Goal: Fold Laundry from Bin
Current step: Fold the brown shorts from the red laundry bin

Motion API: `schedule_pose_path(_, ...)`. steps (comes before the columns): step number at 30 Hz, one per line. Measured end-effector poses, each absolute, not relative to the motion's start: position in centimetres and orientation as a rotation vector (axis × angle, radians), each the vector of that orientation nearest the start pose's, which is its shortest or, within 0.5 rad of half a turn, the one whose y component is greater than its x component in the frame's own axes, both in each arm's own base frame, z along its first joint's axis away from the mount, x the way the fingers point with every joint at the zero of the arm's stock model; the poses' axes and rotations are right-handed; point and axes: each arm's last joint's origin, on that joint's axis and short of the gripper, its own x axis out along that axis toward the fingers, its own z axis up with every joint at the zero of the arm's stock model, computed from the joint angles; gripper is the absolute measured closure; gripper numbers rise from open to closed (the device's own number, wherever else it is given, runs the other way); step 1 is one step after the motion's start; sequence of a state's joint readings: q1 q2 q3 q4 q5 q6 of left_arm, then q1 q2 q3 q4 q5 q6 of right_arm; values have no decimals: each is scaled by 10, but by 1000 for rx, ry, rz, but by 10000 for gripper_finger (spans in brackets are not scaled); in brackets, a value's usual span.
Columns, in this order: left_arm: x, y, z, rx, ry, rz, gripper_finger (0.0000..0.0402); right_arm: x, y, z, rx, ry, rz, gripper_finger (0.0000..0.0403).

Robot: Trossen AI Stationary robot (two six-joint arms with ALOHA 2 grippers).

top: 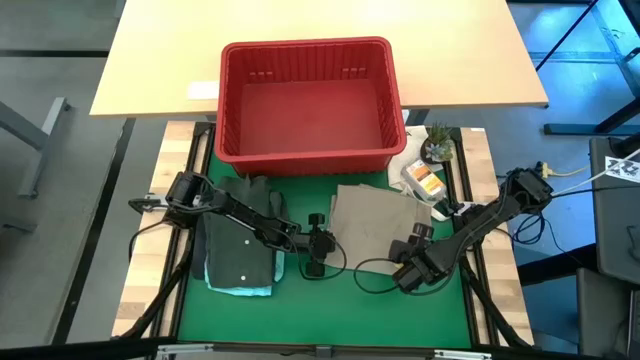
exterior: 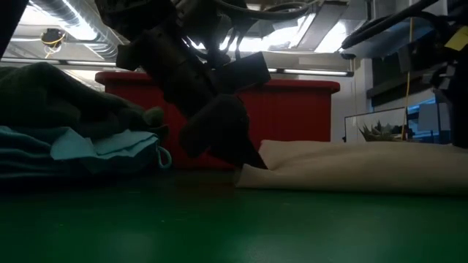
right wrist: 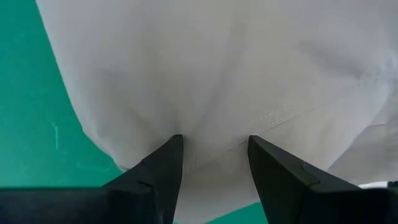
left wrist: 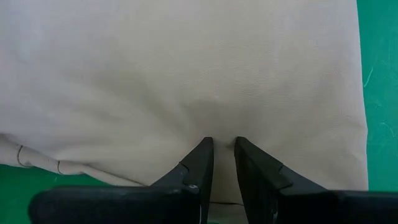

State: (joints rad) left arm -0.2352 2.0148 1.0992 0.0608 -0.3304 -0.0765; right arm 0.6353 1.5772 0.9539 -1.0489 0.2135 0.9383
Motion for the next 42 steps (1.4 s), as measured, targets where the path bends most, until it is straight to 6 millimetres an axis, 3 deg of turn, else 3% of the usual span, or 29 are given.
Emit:
schedule_pose_path(11, 384, -83, 112, 165, 817, 117, 337, 191, 137, 179, 51, 1618, -418, 220)
schedule_pose_path(16, 384, -83, 112, 165, 819, 116, 337, 193, 137, 182, 44, 1605, -423, 220)
schedule_pose_path(21, 383, -85, 115, 168, 817, 111, 338, 203, 141, 200, 0, 1504, -435, 220)
schedule_pose_path(33, 371, -94, 164, 159, 728, 76, 338, 217, 147, 236, -49, 1335, -471, 220)
schedule_pose_path(42, 359, -116, 195, 123, 647, -63, 338, 225, 149, 226, -34, 1192, -475, 220)
